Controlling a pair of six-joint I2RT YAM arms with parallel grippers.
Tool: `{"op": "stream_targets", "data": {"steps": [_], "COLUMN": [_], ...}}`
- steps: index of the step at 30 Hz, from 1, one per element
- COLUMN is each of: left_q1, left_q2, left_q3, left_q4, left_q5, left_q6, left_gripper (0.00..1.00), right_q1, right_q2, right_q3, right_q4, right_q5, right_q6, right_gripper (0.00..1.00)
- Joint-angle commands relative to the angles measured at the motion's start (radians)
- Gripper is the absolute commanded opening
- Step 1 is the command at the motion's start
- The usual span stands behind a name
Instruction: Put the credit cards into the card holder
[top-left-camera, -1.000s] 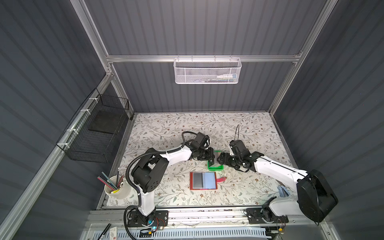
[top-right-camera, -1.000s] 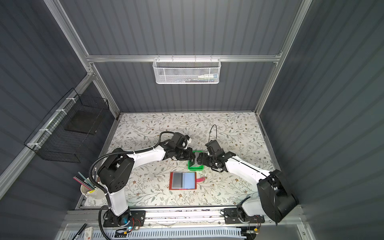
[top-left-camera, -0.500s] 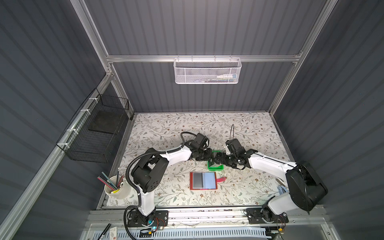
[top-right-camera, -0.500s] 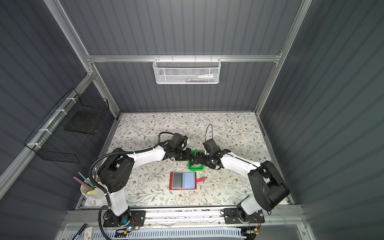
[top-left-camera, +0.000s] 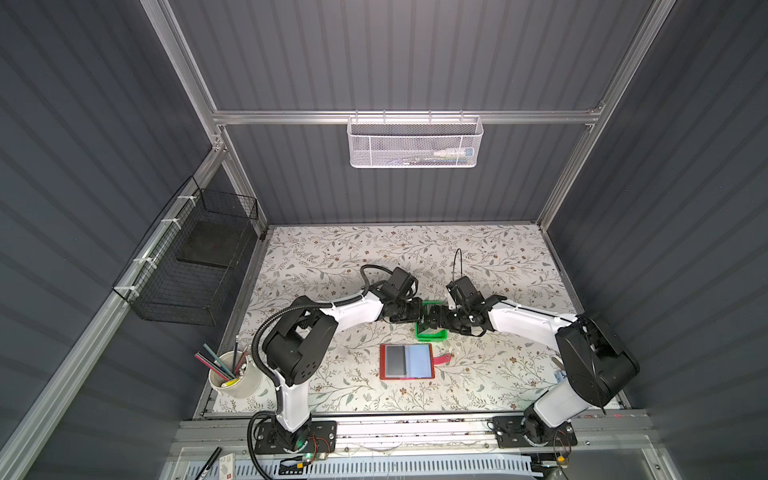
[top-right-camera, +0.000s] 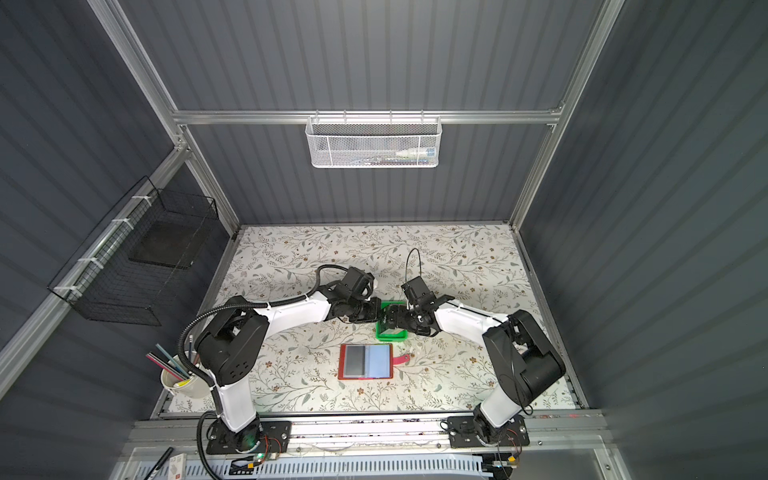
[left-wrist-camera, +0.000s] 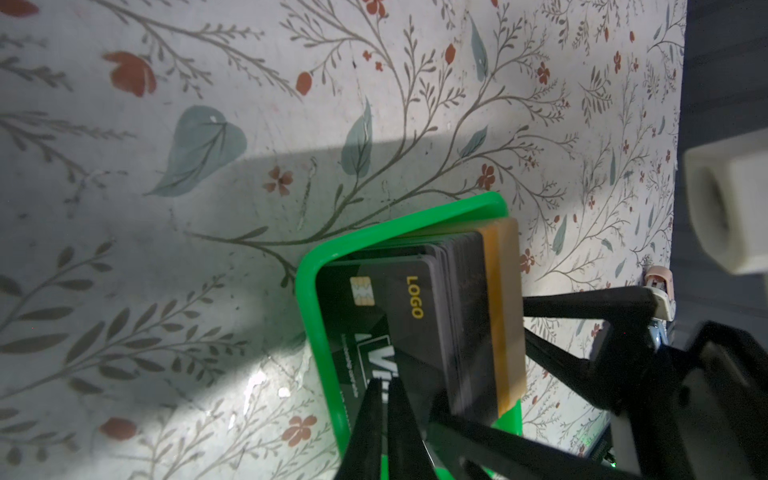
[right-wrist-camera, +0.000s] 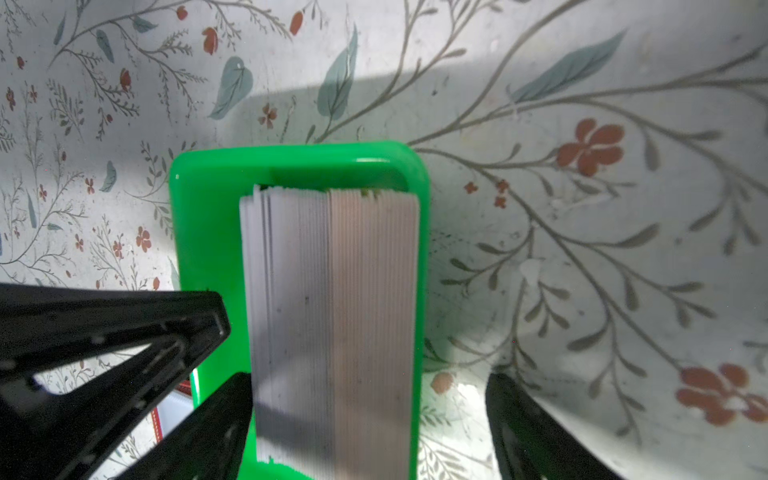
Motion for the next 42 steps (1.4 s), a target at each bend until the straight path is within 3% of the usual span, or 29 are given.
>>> {"op": "stream_targets", "data": {"steps": [1, 23, 37, 42], "left_q1": [0.005, 0.007, 0.007, 0.008], "left_q2": [0.002, 0.018, 0.035, 0.041], "left_q3": [-0.017, -0.049, -0.086, -0.097], "left_q4": [-0.022, 0.017, 0.083, 0.104], "left_q5": [-0.006, 0.034, 0.061, 0.099], "left_q6": [0.001, -0.022, -0.060, -0.072], "left_gripper": [0.08, 0.12, 0.14, 0.14], "right_q1": [0.007, -0.007, -0.005, 0.009], "right_q2": [0.019, -0.032, -0.084, -0.154], "right_q3": [0.028, 0.063, 0.051, 0.023], "right_q4": [-0.034, -0.129, -0.118, -0.085], "right_q5": [0.037, 0.157, 0.126, 0.071], "right_q6": [-0.018, -0.056, -0.047, -0.021], "right_gripper": [0.89, 0.88, 0.87, 0.78]}}
